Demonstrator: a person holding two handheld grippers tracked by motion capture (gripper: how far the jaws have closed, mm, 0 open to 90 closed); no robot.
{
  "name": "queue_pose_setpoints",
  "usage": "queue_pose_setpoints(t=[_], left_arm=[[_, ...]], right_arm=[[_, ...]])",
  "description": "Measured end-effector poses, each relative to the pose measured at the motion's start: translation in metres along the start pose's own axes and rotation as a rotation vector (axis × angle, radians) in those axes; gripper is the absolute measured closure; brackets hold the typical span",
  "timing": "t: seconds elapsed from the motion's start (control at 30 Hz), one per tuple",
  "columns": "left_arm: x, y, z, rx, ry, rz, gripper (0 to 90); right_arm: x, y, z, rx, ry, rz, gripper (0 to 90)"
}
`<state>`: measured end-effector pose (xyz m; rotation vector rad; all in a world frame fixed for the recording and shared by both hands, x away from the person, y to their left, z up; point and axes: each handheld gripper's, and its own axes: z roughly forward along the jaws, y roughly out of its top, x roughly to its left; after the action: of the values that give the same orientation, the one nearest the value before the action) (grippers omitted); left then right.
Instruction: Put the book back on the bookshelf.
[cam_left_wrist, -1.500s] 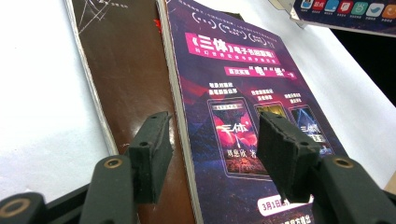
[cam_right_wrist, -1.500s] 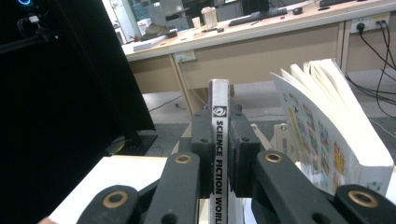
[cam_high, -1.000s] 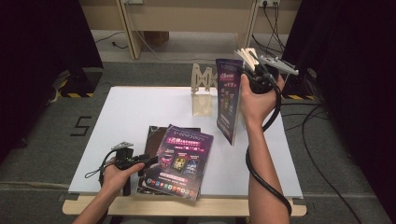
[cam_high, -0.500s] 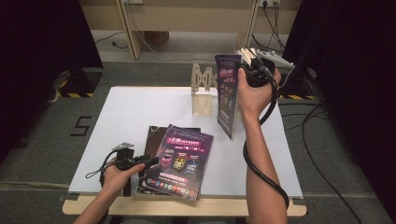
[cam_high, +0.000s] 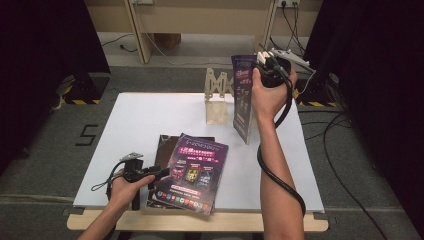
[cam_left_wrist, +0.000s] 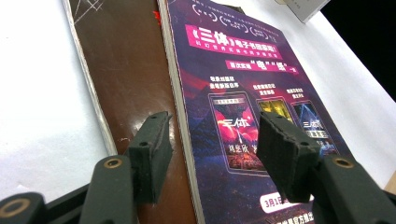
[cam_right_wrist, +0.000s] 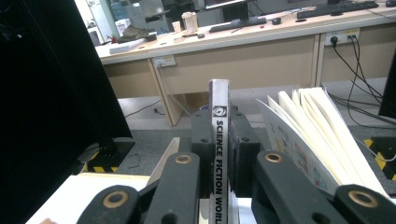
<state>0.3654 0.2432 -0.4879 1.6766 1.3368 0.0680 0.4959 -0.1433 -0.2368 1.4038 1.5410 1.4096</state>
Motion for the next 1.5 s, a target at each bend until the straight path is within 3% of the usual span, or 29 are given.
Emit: queue_pose_setpoints(t=[1.5], left_arm=[[0.0, 0.002, 0.0, -0.004, -0.003, 0.002, 43.9]], right_arm=[[-0.001, 0.014, 0.031, -0.01, -0.048, 0.0, 83.4]])
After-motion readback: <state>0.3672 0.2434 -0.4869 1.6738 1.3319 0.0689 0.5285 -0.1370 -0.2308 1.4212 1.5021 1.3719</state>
